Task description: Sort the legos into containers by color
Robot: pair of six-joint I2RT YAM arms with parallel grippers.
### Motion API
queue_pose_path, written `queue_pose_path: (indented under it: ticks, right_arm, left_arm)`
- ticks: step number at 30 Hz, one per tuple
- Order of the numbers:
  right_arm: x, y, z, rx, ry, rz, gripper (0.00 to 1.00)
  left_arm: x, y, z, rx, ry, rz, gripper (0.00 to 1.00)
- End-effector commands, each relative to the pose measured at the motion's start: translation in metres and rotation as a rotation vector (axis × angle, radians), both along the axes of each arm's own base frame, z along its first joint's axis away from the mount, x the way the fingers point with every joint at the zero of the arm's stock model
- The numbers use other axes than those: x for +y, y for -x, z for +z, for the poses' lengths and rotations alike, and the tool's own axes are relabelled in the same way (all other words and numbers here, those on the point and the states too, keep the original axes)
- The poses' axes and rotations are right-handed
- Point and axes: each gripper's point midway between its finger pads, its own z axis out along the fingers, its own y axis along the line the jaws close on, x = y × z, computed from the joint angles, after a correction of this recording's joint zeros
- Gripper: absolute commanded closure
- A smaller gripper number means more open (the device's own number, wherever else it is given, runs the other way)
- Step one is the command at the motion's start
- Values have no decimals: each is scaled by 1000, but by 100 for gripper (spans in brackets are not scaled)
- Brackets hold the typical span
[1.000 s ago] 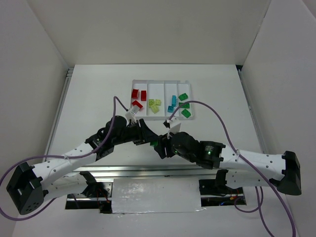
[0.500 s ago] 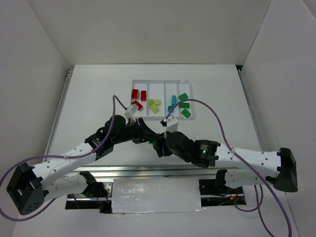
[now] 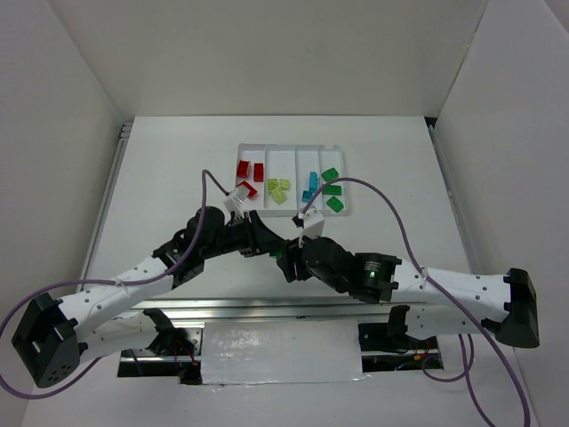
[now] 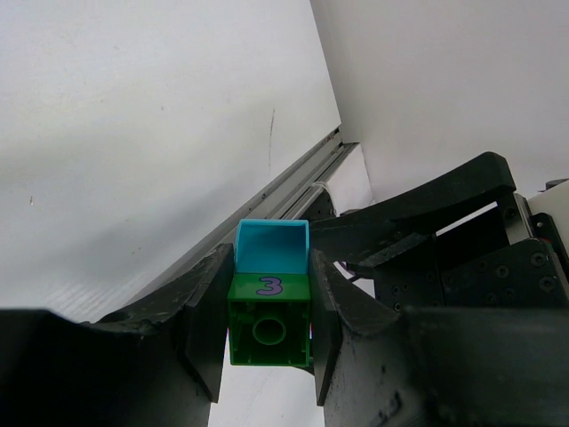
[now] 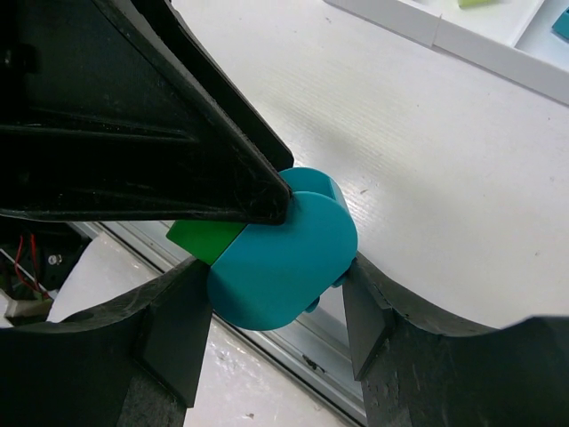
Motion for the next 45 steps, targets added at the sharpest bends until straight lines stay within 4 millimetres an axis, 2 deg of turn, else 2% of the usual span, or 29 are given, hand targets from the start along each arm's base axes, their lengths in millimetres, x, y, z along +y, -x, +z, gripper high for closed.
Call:
queue_pose_path:
  ticks: [1, 6, 12, 15, 16, 17, 24, 27, 28, 29, 30, 31, 33, 34, 35, 37, 38, 39, 40, 42, 43, 44, 45]
  right_arm:
    - [7, -11, 20, -57, -77, -23, 79]
    - [8, -3, 5, -58, -24, 63, 83]
    - [-2, 1, -5, -78, -7, 87, 86]
    - [-8, -3, -6, -90, -8, 55, 87]
    - [-10, -5, -5, -95, -6, 35, 93]
    - [-11, -7, -6, -92, -6, 23, 94]
    - [-14, -12, -12, -84, -3, -9, 95]
    - [-24, -26, -17, -66, -12, -96, 96]
    - [-29, -32, -18, -53, -15, -130, 96]
    - [-34, -37, -17, -45, -38, -165, 95]
    - [-32, -34, -11, -40, -80, -145, 94]
    - [-31, -31, -13, -33, -105, -132, 92]
    - [-34, -29, -12, -21, -124, -139, 80]
    - [-37, -28, -15, -4, -113, -159, 72]
    - [-39, -30, -21, 5, -89, -173, 55]
    - [-41, -32, -21, 21, -70, -200, 47]
    - [-42, -34, -24, 32, -56, -223, 43]
    - [-43, -38, -18, 35, -67, -253, 41]
    - [-54, -41, -20, 47, -65, -336, 40]
    - [-69, -47, -8, 50, -106, -458, 36]
    - [-89, -47, -9, 66, -116, -577, 35]
    - [-97, -46, 0, 66, -156, -618, 34]
    - [-102, -45, 9, 68, -189, -640, 34]
  left_arm:
    - [-15, 26, 48, -84, 146, -153, 100]
    - [-13, 28, 63, -127, 161, -173, 100]
    - [-5, 30, 82, -177, 171, -183, 100]
    - [-3, 30, 82, -179, 172, -184, 100]
    - [-3, 30, 82, -178, 174, -181, 100]
    - [-2, 30, 82, -177, 177, -182, 100]
    - [0, 24, 81, -173, 182, -157, 100]
    - [5, 12, 67, -150, 128, -89, 100]
    - [13, -6, 56, -148, 76, 16, 100]
    - [20, -13, 42, -107, 10, 58, 100]
    - [27, -21, 31, -100, -42, 92, 100]
    - [34, -27, 29, -110, -73, 138, 100]
    - [53, -25, 25, -117, -121, 204, 100]
    - [64, -31, 27, -137, -142, 270, 100]
    - [71, -31, 32, -151, -147, 293, 100]
    - [85, -28, 39, -175, -184, 326, 100]
    - [87, -30, 49, -195, -185, 337, 100]
    - [89, -30, 47, -199, -205, 334, 100]
    - [88, -31, 50, -208, -207, 328, 100]
    - [78, -38, 53, -239, -211, 295, 100]
    - [72, -44, 57, -259, -205, 286, 100]
    - [66, -50, 70, -283, -199, 279, 100]
    - [56, -64, 55, -280, -257, 257, 100]
